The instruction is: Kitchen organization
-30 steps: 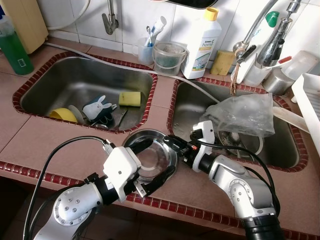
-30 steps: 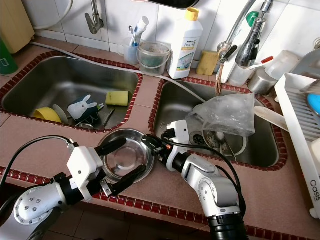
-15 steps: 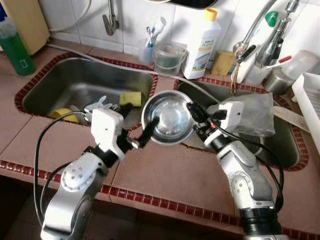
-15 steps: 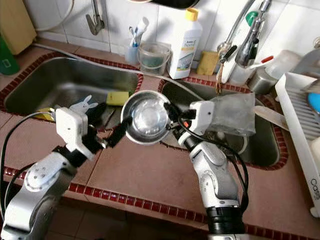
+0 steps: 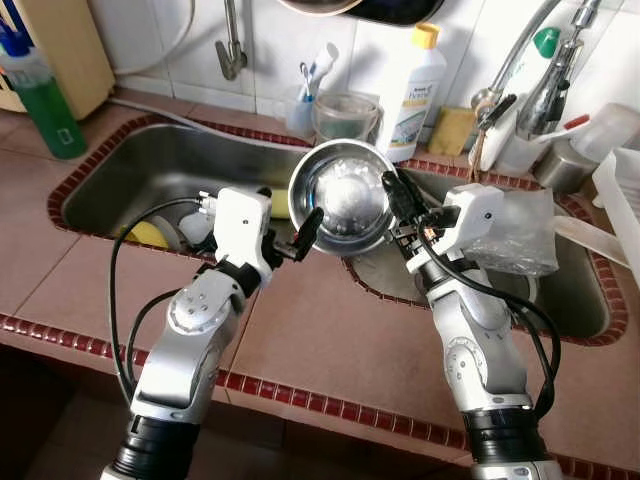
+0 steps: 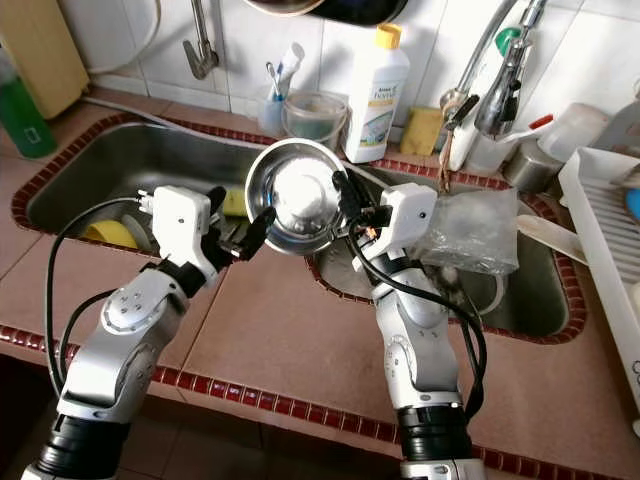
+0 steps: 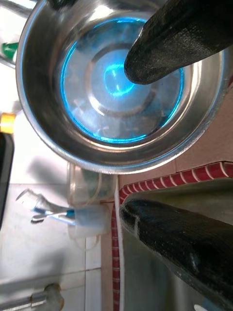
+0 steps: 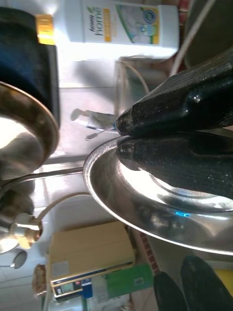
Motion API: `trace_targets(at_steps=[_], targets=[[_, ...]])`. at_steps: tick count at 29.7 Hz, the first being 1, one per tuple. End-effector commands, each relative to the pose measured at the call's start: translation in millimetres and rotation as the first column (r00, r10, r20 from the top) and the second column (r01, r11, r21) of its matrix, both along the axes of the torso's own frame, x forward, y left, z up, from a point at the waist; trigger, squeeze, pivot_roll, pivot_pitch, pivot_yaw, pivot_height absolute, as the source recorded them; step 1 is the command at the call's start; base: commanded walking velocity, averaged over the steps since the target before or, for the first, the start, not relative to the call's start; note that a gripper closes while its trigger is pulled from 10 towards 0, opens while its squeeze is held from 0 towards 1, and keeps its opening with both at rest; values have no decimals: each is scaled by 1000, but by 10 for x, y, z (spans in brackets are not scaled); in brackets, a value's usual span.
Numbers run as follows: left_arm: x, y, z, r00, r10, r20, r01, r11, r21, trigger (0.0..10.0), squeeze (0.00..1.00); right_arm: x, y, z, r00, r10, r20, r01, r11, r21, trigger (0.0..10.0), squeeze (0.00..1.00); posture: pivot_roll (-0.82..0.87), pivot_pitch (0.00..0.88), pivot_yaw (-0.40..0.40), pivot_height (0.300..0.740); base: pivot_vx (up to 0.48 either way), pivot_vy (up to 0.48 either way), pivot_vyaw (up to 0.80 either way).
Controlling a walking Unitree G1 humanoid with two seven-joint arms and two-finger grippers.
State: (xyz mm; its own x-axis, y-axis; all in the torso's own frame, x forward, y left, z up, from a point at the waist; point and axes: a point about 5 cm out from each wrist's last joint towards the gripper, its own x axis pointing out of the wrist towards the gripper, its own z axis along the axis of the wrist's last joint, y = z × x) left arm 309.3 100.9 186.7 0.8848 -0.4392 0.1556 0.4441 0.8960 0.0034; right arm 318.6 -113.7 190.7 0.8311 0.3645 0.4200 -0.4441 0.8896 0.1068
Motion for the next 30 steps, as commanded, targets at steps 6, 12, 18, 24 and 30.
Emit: trace_targets(at_steps=[6, 12, 18, 24, 30], targets=[[134, 78, 2, 999, 33, -23, -33, 999, -8, 10000, 0, 46, -71, 58, 997, -70, 43, 70, 997, -13, 10000, 0, -55, 0, -20, 740, 0, 0, 0], [181, 119, 6, 999, 41, -29, -41, 999, -14, 10000, 0, 59, -74, 61, 996, -76, 51, 77, 997, -23, 10000, 0, -57, 0, -19, 740, 0, 0, 0], [193, 114, -10, 998, 36, -44, -38, 999, -30, 10000, 0, 59, -60, 50, 995, -80, 59, 82, 996, -28, 10000, 0, -58, 0, -13, 740, 0, 0, 0], [189, 94, -23, 998, 20, -51, -22, 999, -34, 10000, 0, 52, -33, 32, 995, -78, 55, 80, 996, -28, 10000, 0, -58, 0, -10, 740, 0, 0, 0], [187, 78, -19, 998, -4, -55, 2, 999, -35, 10000, 0, 49, -22, 20, 995, -81, 56, 83, 996, -26, 10000, 0, -61, 0, 0, 740, 0, 175, 0]])
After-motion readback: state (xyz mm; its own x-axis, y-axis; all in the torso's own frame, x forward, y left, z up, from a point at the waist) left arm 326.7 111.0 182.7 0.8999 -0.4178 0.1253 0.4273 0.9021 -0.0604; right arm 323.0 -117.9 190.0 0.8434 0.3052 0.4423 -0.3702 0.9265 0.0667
